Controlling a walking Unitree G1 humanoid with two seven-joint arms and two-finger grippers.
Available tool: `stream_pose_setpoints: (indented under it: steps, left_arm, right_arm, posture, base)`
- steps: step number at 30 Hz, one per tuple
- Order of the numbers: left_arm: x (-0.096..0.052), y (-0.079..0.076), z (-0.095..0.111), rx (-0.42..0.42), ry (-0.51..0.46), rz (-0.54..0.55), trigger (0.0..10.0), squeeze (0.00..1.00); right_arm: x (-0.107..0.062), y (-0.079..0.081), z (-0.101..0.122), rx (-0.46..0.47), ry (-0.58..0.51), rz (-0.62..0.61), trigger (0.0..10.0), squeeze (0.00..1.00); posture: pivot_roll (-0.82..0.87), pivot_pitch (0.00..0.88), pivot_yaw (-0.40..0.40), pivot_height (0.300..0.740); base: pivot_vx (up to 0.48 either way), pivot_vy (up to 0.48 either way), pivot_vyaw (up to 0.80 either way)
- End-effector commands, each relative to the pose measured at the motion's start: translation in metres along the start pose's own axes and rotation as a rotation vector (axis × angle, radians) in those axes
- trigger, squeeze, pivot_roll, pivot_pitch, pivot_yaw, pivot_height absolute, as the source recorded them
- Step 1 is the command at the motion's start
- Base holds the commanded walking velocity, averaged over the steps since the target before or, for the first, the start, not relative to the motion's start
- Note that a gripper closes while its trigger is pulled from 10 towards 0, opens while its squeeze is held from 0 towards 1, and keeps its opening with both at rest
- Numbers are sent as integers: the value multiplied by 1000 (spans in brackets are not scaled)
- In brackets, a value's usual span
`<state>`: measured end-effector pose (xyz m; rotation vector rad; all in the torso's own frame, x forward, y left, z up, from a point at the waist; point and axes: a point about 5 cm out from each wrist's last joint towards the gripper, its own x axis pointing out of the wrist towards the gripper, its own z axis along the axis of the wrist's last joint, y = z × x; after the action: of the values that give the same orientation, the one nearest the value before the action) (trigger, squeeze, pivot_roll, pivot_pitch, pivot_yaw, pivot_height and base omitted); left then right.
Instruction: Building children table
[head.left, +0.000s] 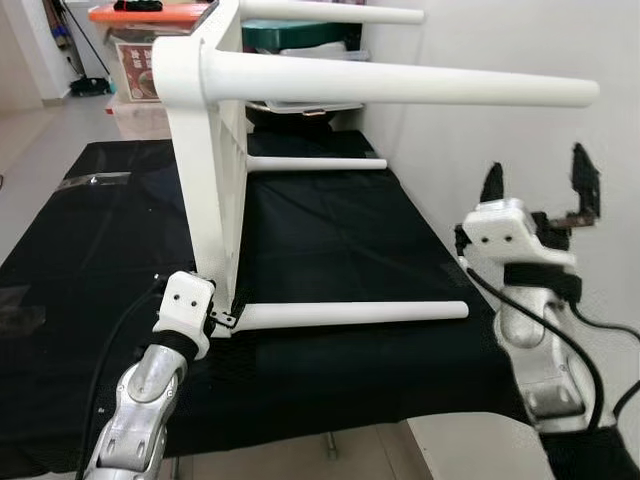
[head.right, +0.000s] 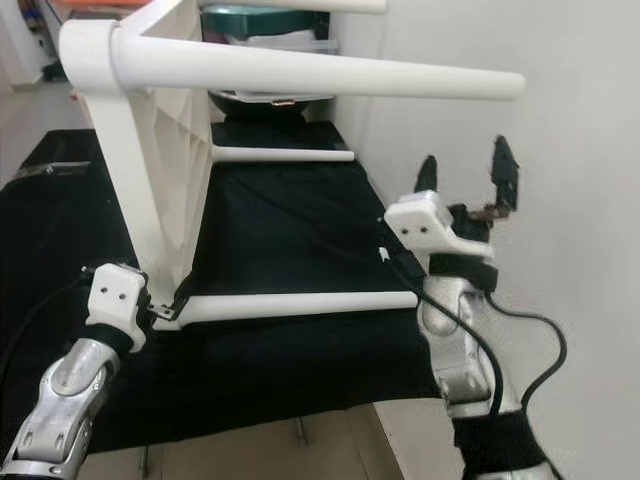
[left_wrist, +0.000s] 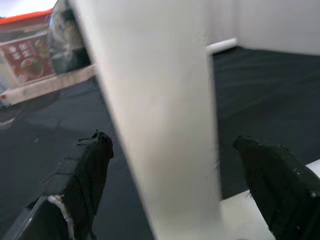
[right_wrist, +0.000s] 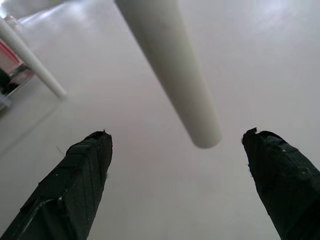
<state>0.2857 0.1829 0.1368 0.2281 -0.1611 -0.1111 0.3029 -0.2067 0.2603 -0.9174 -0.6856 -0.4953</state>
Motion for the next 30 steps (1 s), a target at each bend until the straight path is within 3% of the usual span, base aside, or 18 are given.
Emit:
stream_pose_setpoints:
  steps: [1,13,15,17,23,24,26,27,30]
  left_arm:
    - [2,4,-2,9,0,40,10000,0]
    - [8,0,-6,11,4,59,10000,0]
    - [8,0,-6,11,4,59,10000,0]
    - [9,-1,-7,13,2,58,10000,0]
    - [11,-3,-9,13,4,56,10000,0]
    - [11,-4,-10,14,5,54,10000,0]
    - [11,-5,-11,15,8,51,10000,0]
    - [11,-5,-12,15,9,51,10000,0]
    - [11,-4,-13,18,13,55,10000,0]
  right_arm:
    - [7,-5,-3,-32,-25,-11,10000,0]
    - [47,-11,-14,-152,-104,22,10000,0]
    - [47,-11,-14,-152,-104,22,10000,0]
    - [59,-11,-15,-182,-125,28,10000,0]
    - [74,-8,-8,-191,-183,64,10000,0]
    - [76,-4,-8,-179,-189,93,7333,0]
    - [77,1,-8,-160,-187,136,667,0]
    - [77,3,-8,-153,-186,153,0,0]
    - [78,7,-9,-131,-179,185,0,0]
  posture:
    - [5,0,-54,740]
    - [-1,0,-54,740]
    - [-1,0,-54,740]
    - [4,0,-58,740]
    - [3,0,-59,740]
    - [3,0,-62,740]
    - [6,0,-64,740]
    - [6,0,-64,740]
    - [8,0,-66,740]
  base:
    - [0,0,0]
    - [0,0,0]
    - [0,0,0]
    - [0,0,0]
    - [0,0,0]
    - [0,0,0]
    - [0,0,0]
    - [0,0,0]
    - [0,0,0]
